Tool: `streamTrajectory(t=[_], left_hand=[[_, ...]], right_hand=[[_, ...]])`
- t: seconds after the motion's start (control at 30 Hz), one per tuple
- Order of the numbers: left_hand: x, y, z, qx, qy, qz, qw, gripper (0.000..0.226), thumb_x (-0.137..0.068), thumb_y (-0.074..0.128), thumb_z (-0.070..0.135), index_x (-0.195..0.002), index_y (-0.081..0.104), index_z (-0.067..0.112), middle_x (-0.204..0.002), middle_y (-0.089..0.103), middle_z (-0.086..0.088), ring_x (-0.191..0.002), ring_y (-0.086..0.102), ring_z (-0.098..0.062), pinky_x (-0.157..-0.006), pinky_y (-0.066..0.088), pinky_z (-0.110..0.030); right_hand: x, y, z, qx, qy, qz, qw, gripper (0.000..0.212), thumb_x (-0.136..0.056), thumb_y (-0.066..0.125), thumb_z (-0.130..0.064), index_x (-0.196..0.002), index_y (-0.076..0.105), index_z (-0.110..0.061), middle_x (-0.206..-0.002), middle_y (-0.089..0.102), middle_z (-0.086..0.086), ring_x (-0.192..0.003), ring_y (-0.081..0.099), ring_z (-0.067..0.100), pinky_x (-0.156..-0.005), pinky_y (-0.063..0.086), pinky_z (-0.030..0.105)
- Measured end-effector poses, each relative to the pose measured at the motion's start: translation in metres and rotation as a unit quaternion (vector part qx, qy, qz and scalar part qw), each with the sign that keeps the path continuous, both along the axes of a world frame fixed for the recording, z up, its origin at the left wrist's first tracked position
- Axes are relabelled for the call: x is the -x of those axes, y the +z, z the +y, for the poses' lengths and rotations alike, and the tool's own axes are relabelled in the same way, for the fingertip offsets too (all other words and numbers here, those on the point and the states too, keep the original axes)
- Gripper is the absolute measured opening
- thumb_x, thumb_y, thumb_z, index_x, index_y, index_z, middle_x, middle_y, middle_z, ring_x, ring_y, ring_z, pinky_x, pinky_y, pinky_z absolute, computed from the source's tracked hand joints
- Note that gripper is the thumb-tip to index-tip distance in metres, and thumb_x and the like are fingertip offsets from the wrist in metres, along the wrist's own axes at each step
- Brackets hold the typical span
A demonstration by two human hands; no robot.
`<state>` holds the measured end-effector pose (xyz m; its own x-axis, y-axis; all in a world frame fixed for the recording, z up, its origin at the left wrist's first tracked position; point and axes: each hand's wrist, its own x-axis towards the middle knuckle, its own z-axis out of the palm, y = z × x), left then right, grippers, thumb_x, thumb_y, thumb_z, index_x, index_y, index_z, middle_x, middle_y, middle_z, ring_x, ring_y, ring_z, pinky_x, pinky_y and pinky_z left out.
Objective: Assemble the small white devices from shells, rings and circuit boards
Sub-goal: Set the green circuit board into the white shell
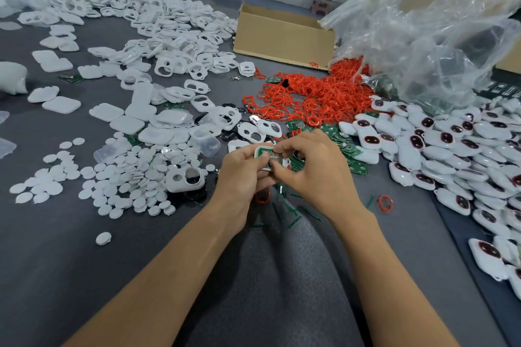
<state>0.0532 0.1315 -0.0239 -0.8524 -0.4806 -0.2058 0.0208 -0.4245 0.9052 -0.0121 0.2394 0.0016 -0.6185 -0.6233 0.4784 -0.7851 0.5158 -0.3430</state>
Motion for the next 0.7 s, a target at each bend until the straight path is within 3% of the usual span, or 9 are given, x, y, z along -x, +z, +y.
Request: streamTrajectory(t=[0.1, 0.23, 0.33, 0.4, 0.47, 0.57, 0.7], left_hand=[[0.001, -0.001, 0.000, 0.008, 0.000, -0.001, 1.000, 0.026, -0.099, 0.048, 0.000, -0.094, 0.069, 0.014, -0.088, 0.072, -0.009, -0.082, 0.067, -0.019, -0.069, 0.059, -0.024], [0.001, -0.002, 0.001, 0.004, 0.008, 0.006, 1.000, 0.024, -0.098, 0.047, -0.003, -0.099, 0.069, 0.007, -0.081, 0.073, -0.006, -0.072, 0.069, -0.014, -0.066, 0.059, -0.024], [0.000, 0.000, 0.001, -0.028, 0.023, 0.018, 0.999, 0.025, -0.098, 0.043, -0.006, -0.098, 0.067, 0.002, -0.089, 0.072, -0.014, -0.071, 0.072, -0.018, -0.064, 0.060, -0.024], [0.000, 0.002, 0.001, -0.050, 0.033, 0.021, 0.998, 0.025, -0.098, 0.042, -0.008, -0.098, 0.066, -0.002, -0.096, 0.070, -0.019, -0.072, 0.073, -0.024, -0.065, 0.061, -0.026], [0.000, 0.002, 0.001, -0.051, 0.037, 0.020, 0.998, 0.025, -0.098, 0.042, -0.008, -0.098, 0.065, -0.002, -0.100, 0.069, -0.021, -0.074, 0.073, -0.026, -0.065, 0.061, -0.026], [-0.001, 0.003, 0.000, -0.052, 0.033, 0.020, 0.998, 0.025, -0.098, 0.042, -0.008, -0.096, 0.066, 0.001, -0.102, 0.069, -0.021, -0.078, 0.074, -0.028, -0.067, 0.061, -0.029], [-0.002, 0.003, 0.000, -0.062, 0.034, 0.019, 0.997, 0.027, -0.098, 0.043, -0.007, -0.095, 0.066, 0.004, -0.103, 0.069, -0.021, -0.083, 0.074, -0.030, -0.067, 0.061, -0.029]], right_hand=[[0.001, -0.001, 0.000, -0.002, -0.004, -0.001, 1.000, 0.019, -0.077, 0.074, -0.026, -0.093, 0.072, -0.018, -0.081, 0.065, -0.006, -0.085, 0.050, 0.013, -0.074, 0.044, 0.032], [0.002, -0.002, -0.001, 0.007, 0.016, -0.026, 1.000, 0.017, -0.077, 0.075, -0.022, -0.093, 0.073, -0.016, -0.082, 0.066, -0.003, -0.084, 0.053, 0.016, -0.076, 0.044, 0.030], [0.006, -0.001, 0.002, 0.067, 0.023, -0.064, 0.995, 0.013, -0.082, 0.069, -0.010, -0.093, 0.074, -0.015, -0.085, 0.069, -0.003, -0.077, 0.055, 0.009, -0.073, 0.042, 0.019], [0.012, 0.004, 0.010, 0.126, -0.020, -0.063, 0.990, 0.029, -0.082, 0.056, 0.006, -0.095, 0.073, -0.014, -0.086, 0.068, -0.004, -0.078, 0.058, 0.006, -0.072, 0.041, 0.011], [0.021, 0.008, 0.022, 0.157, -0.089, -0.045, 0.983, 0.048, -0.073, 0.044, 0.014, -0.097, 0.072, -0.016, -0.085, 0.066, -0.006, -0.077, 0.059, 0.010, -0.072, 0.044, 0.018], [0.032, 0.012, 0.039, 0.121, -0.205, -0.032, 0.971, 0.056, -0.065, 0.041, 0.013, -0.104, 0.070, -0.015, -0.089, 0.069, 0.000, -0.083, 0.059, 0.023, -0.073, 0.047, 0.033], [0.039, 0.005, 0.050, 0.018, -0.257, -0.085, 0.963, 0.028, -0.080, 0.056, -0.005, -0.104, 0.068, -0.013, -0.097, 0.071, 0.004, -0.084, 0.060, 0.024, -0.070, 0.041, 0.029]])
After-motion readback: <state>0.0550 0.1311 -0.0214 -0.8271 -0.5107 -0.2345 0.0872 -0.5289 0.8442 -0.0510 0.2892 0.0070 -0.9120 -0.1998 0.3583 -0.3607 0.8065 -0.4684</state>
